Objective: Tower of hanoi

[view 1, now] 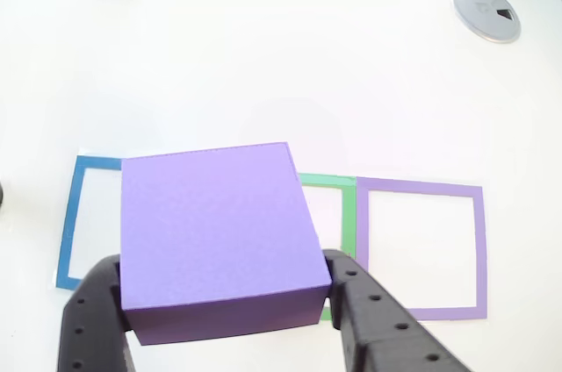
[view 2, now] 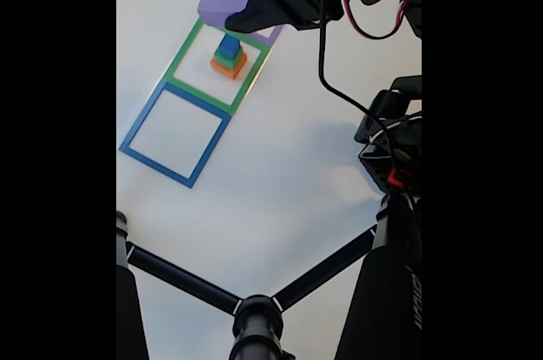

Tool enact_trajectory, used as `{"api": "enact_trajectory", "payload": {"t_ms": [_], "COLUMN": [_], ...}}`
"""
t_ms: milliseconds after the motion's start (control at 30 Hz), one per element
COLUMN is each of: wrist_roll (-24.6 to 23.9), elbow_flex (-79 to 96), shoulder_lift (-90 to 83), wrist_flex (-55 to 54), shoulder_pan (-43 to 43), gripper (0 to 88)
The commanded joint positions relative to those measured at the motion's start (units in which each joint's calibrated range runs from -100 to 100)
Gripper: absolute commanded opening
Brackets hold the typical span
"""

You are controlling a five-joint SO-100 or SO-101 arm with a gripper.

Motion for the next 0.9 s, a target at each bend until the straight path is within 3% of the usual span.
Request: {"api": "enact_trajectory", "payload": {"t_ms": [0,433,867], "wrist_roll": [0.0,0.0,0.0], "elbow_flex": [-2.7,4.0,57.0], "shoulder_lift": [-2.8,-4.8,-12.9], "wrist_flex": [1.2,-0.3,-46.4], "shoulder_pan": [-4.3,-12.4,-17.4], "gripper": [14.2,13.7,13.1]}}
